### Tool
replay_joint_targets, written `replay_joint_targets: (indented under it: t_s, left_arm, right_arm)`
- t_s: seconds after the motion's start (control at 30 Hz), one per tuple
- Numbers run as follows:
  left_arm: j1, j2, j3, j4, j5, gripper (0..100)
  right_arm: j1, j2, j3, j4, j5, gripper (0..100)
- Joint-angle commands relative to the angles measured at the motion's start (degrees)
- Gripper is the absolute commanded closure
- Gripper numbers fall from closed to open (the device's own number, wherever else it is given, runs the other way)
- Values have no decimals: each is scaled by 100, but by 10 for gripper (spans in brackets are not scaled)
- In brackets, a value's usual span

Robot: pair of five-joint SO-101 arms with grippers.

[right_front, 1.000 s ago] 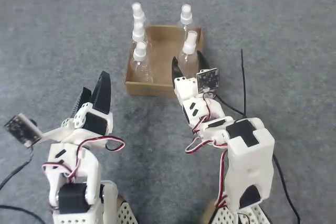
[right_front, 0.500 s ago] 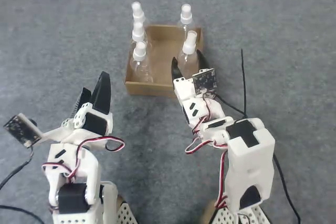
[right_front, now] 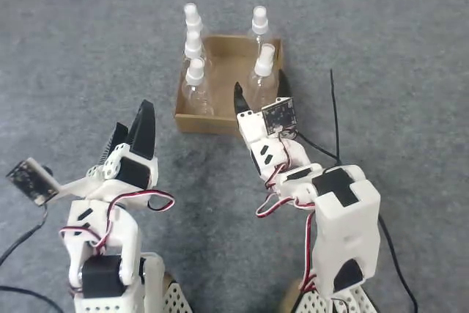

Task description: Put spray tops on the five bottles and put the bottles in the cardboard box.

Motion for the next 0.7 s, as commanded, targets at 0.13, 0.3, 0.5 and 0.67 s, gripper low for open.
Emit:
replay_joint_targets:
  t_s: [0.13, 0.3, 0.5, 0.67]
  left_arm:
    - [-26, -132, -57, -193, -255, 766]
    - [-26, -132, -57, -193, -255, 766]
    - [-26, -132, -57, -193, -255, 766]
    - [-26, -132, -57, -193, -255, 766]
  right_arm:
    - [-31, -690, 378, 48, 44, 694]
    - [4, -1068, 624, 418, 35, 694]
    - [4, -1358, 809, 593, 35, 694]
    - [4, -1745, 1116, 629, 35, 694]
